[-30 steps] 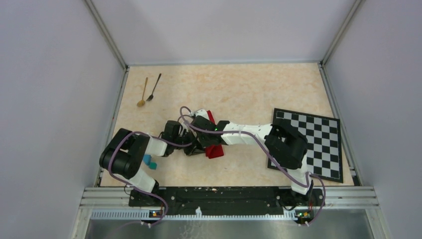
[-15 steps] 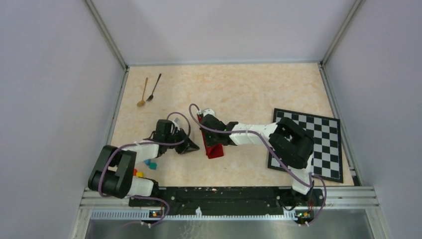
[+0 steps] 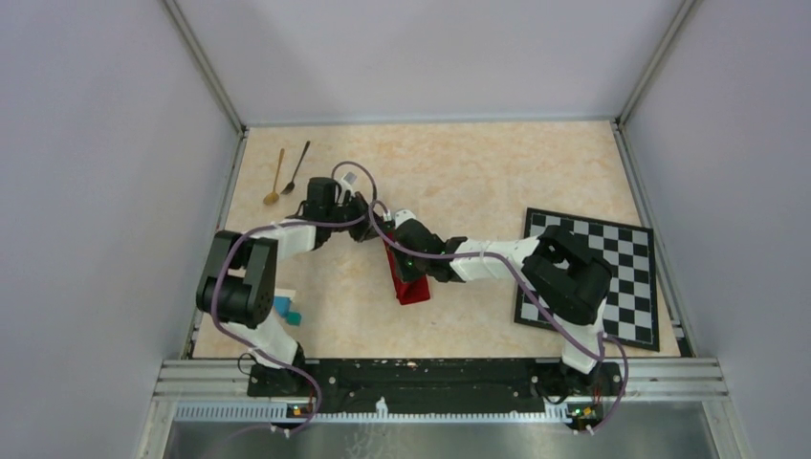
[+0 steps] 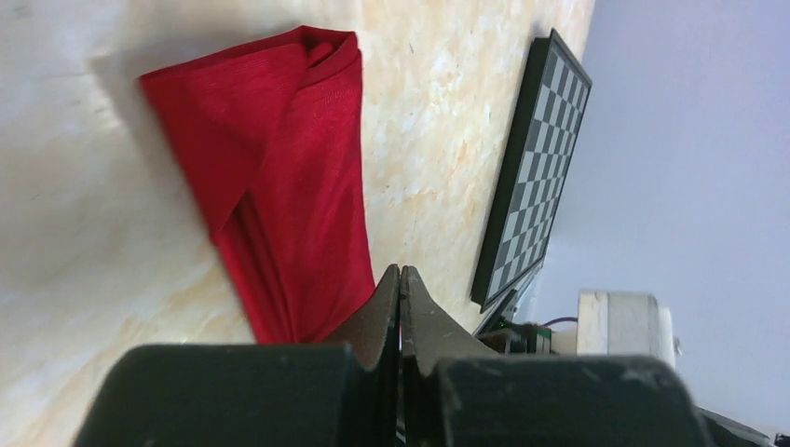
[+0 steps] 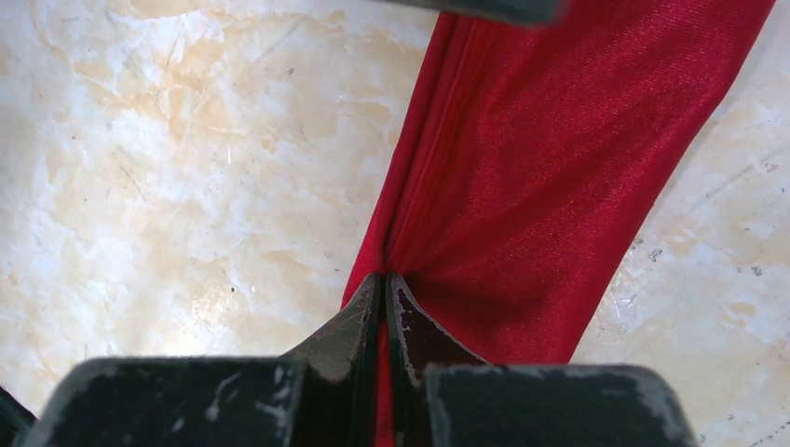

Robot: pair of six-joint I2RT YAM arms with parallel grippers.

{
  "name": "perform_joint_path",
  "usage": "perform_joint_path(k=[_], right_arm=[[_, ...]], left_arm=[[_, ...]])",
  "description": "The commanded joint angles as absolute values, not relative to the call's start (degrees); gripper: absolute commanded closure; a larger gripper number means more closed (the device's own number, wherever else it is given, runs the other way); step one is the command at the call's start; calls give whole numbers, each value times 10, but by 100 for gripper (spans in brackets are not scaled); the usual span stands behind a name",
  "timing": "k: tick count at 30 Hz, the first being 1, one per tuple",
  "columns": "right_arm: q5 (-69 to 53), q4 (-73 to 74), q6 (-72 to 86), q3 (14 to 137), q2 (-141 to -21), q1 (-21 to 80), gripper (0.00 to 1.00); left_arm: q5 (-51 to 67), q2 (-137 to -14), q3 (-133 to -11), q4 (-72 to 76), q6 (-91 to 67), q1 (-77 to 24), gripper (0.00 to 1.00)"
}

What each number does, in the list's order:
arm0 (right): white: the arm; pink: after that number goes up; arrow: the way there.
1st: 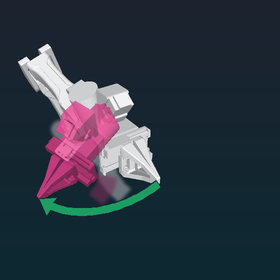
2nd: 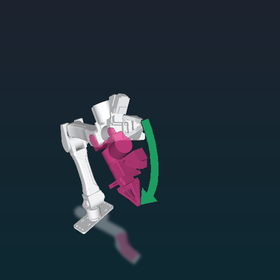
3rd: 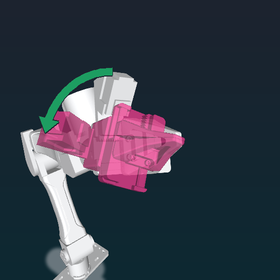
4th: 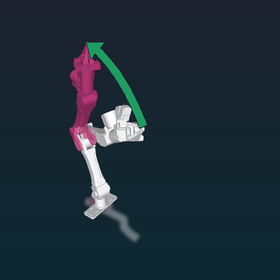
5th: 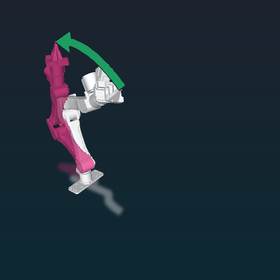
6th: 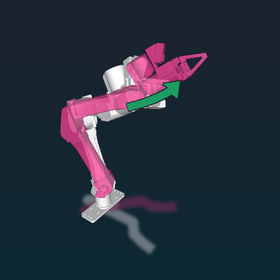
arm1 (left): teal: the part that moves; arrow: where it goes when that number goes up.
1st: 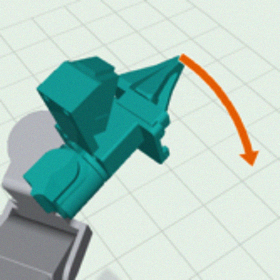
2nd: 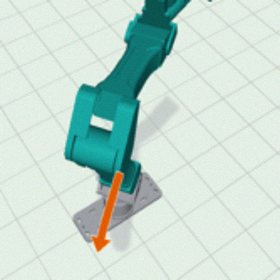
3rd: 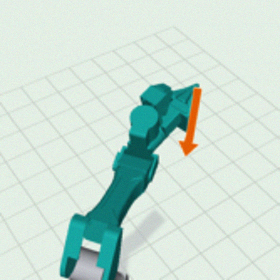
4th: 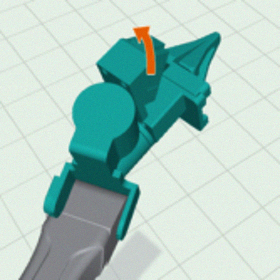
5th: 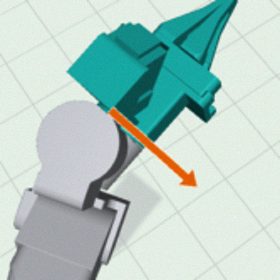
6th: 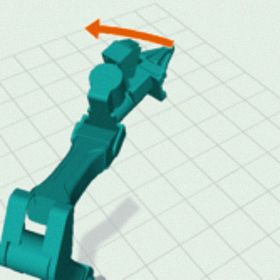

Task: Fold the napkin into a case and place the utensils inside
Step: Smooth out the smaller rectangle-folded napkin at the center of the board, then pick up the smaller rectangle-folded napkin from the center of the board.

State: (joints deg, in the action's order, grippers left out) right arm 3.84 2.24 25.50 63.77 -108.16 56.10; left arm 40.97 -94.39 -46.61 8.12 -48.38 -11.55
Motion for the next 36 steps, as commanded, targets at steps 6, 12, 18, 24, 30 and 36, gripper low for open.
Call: perform_joint_path(k=[6,12,18,24,30,36], right_arm=[[36,4,218,625,-1046,556,93],[67,20,172,639,-1022,568,67],[161,56,135,689,-1048,613,44],[237,76,144,735,-1103,626,42],[280,64,164,742,-1139,632,42],[314,66,183,756,-1177,643,48]], left_arm=[[368,-1065,-503,85,-455,-140,100],[308,-1083,-501,50,-428,-133,100],[310,-1086,-495,49,-424,-132,100],[317,-1087,-495,52,-423,-128,100],[320,-1086,-493,56,-424,-127,100],[322,-1087,-494,59,-428,-124,100]])
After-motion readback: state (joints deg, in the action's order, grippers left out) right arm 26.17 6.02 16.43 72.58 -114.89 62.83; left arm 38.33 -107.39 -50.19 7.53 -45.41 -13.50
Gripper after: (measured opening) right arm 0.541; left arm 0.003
